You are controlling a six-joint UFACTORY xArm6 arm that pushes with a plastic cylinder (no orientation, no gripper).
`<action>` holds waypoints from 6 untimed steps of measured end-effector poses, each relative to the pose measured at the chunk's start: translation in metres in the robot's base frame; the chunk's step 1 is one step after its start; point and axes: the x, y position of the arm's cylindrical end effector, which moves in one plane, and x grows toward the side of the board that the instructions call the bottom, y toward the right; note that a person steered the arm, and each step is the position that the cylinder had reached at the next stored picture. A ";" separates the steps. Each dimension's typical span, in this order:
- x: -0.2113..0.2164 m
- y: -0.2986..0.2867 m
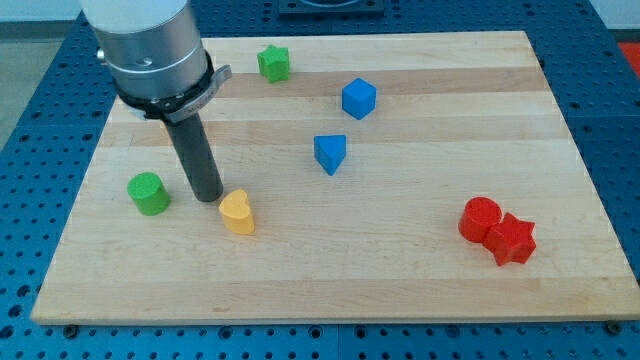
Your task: Push the yellow heart towards the right side
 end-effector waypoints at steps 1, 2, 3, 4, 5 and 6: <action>0.006 -0.001; 0.024 0.008; 0.024 0.010; 0.024 0.038; 0.024 0.072; 0.025 0.116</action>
